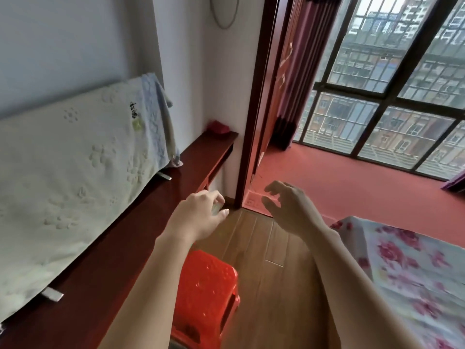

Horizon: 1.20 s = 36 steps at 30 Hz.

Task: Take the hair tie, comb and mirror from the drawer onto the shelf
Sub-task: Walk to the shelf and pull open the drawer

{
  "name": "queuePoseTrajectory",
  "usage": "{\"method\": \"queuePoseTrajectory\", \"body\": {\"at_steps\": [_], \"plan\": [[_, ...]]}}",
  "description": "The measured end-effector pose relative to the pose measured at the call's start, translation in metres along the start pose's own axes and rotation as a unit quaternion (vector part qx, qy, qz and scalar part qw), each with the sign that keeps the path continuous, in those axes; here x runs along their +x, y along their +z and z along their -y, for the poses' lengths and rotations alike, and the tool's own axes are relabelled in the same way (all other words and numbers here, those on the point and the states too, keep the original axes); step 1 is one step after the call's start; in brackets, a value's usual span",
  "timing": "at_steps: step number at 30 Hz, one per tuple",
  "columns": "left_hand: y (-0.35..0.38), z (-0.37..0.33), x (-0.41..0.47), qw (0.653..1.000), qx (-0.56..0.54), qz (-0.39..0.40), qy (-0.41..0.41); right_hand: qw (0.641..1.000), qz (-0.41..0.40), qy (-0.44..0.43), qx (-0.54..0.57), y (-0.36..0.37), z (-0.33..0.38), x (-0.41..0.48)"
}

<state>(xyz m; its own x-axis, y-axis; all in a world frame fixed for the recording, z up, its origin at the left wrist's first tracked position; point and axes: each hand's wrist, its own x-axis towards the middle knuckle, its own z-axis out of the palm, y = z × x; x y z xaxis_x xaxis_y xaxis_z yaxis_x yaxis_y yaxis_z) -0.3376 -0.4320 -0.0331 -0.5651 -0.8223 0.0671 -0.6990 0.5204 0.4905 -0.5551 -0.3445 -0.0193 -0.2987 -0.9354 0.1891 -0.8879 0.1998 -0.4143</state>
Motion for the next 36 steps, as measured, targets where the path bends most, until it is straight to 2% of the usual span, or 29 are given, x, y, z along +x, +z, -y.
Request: {"method": "queuePoseTrajectory", "body": {"at_steps": [7,12,16,22,25,28,33,36], "plan": [[0.024,-0.007,0.073,0.995,0.03,-0.054,-0.084,0.995,0.043,-0.08,0.035,0.032,-0.046,0.1],[0.047,-0.028,0.106,0.982,0.041,-0.041,-0.179,0.984,0.104,-0.128,0.064,0.039,-0.08,0.174],[0.054,-0.038,0.122,0.962,0.053,-0.105,-0.247,0.966,0.141,-0.199,0.085,0.046,-0.08,0.216],[0.062,-0.023,0.112,0.927,0.078,-0.106,-0.35,0.929,0.209,-0.286,0.107,0.081,-0.054,0.246],[0.054,-0.004,0.12,0.917,0.083,-0.131,-0.368,0.921,0.222,-0.3,0.116,0.095,-0.041,0.261],[0.052,0.011,0.14,0.918,0.073,-0.123,-0.371,0.918,0.228,-0.308,0.101,0.103,-0.038,0.278],[0.057,0.035,0.171,0.919,0.059,-0.131,-0.366,0.929,0.212,-0.287,0.096,0.121,-0.039,0.321],[0.06,0.045,0.173,0.909,0.051,-0.129,-0.393,0.915,0.248,-0.302,0.098,0.141,-0.028,0.331]]}}
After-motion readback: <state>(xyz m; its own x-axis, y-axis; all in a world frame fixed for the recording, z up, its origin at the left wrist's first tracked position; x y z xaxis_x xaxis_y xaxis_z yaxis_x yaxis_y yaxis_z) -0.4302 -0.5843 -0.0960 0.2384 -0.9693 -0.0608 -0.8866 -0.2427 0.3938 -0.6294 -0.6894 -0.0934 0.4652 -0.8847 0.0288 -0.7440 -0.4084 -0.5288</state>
